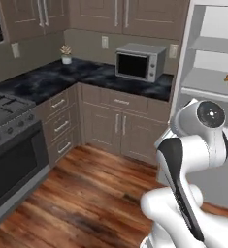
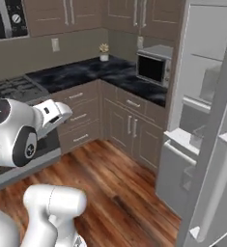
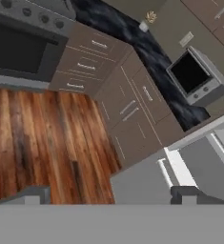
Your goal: Pick up the pear and banana from the fridge and place one fruit on each plate on the dining counter.
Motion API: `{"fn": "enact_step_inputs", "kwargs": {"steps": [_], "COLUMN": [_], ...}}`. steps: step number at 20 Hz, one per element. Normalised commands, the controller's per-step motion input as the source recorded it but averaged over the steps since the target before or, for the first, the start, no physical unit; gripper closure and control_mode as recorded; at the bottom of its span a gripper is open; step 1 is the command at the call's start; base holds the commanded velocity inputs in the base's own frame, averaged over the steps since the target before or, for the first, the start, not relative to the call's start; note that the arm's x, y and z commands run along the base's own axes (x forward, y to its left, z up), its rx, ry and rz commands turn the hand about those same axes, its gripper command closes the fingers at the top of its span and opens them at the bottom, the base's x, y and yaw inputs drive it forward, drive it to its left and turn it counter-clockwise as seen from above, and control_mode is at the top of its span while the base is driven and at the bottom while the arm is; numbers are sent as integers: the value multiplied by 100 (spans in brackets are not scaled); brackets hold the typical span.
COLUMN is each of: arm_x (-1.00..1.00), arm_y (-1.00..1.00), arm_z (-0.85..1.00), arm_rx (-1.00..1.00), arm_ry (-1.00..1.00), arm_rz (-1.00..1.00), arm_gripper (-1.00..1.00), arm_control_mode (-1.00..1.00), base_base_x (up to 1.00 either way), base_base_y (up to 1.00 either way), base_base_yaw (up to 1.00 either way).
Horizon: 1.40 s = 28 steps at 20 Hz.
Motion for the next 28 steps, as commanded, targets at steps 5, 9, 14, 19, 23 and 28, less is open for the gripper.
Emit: {"fn": "enact_step_inputs", "kwargs": {"steps": [5, 9, 14, 19, 23, 28], "arm_x": [0, 0, 0, 0, 0, 0], "arm_y": [0, 0, 0, 0, 0, 0], "arm_z": [0, 0, 0, 0, 0, 0], "arm_rx": [0, 0, 0, 0, 0, 0], "arm_ry": [0, 0, 0, 0, 0, 0], "arm_rz": [0, 0, 0, 0, 0, 0], "arm_gripper": [-100, -100, -100, -100, -100, -100], "arm_control_mode": [100, 100, 100, 100, 100, 100], "base_base_x": [84, 88, 68, 42, 47, 60], "base_base_y": [0, 0, -13, -8, -8, -1], "base_base_yaw": [-48, -35, -29, -38, -43, -35]}}
